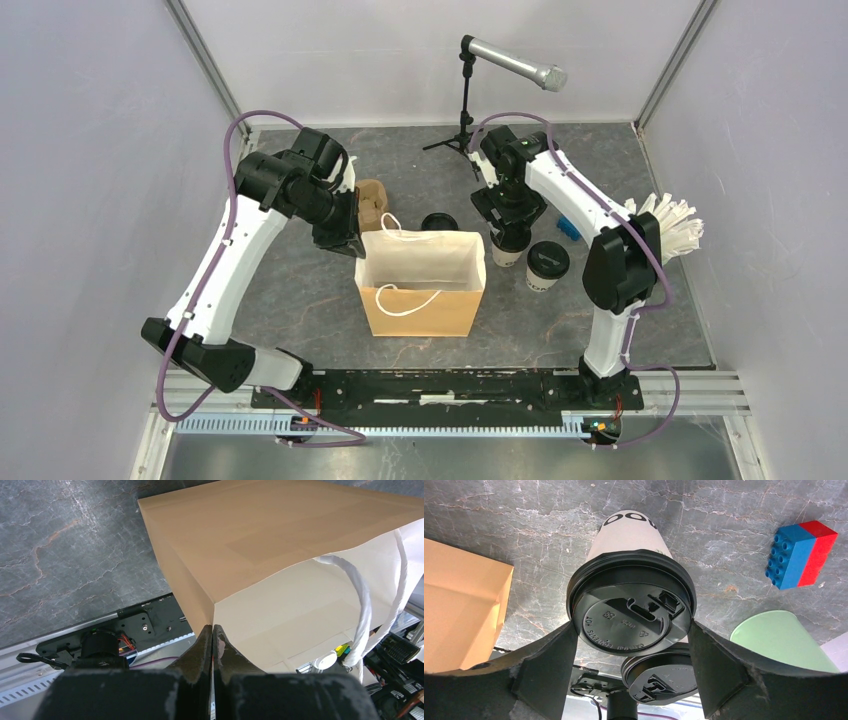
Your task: Pack the takeout coffee
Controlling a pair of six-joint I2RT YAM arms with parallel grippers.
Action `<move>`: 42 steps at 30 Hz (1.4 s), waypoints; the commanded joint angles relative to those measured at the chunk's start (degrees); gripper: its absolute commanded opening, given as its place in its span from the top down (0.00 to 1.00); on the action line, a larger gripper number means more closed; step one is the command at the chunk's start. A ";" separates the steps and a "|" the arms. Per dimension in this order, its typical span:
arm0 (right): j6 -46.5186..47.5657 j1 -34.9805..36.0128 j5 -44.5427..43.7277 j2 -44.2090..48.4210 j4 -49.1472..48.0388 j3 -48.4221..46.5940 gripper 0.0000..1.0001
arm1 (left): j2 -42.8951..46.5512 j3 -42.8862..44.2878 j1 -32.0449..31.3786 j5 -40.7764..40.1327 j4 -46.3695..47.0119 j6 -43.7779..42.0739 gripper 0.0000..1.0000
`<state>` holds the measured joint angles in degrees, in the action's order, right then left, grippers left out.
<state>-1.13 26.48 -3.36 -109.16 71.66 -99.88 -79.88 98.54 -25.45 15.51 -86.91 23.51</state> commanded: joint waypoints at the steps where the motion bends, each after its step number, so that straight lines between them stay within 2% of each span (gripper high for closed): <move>1: 0.60 -0.11 -0.69 -0.61 0.30 -0.15 0.19 | -0.01 2.28 0.30 0.42 0.16 -2.68 0.96; 5: 0.63 -0.11 -0.46 -0.03 0.22 -0.17 0.24 | 0.07 2.29 0.26 0.23 0.17 -2.61 0.92; 9: 0.65 -0.11 -1.26 1.33 0.18 -0.41 0.25 | 0.26 2.44 0.23 -0.30 0.10 -2.36 0.77; 12: 0.65 -0.11 -2.15 3.19 0.19 -0.22 0.26 | 0.66 2.94 0.31 -0.85 0.08 -1.90 0.58; 13: 0.68 -0.11 -2.33 3.82 0.19 -0.09 0.26 | 0.82 3.20 0.25 -1.00 0.02 -1.66 0.56; 26: 0.47 0.66 2.78 15.97 0.20 -4.92 0.31 | 4.26 7.74 0.30 -6.69 1.05 2.94 0.48; 35: -0.32 6.81 5.53 21.72 0.10 -18.15 0.32 | 6.66 6.43 0.48 -8.10 2.01 5.15 0.48; 42: -4.62 11.60 10.44 27.26 -6.73 -18.31 0.33 | 8.47 4.82 0.93 -5.53 2.43 6.56 0.48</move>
<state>-2.61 36.49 2.87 -85.32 70.30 -117.25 -73.30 103.94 -25.08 8.60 -86.39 27.09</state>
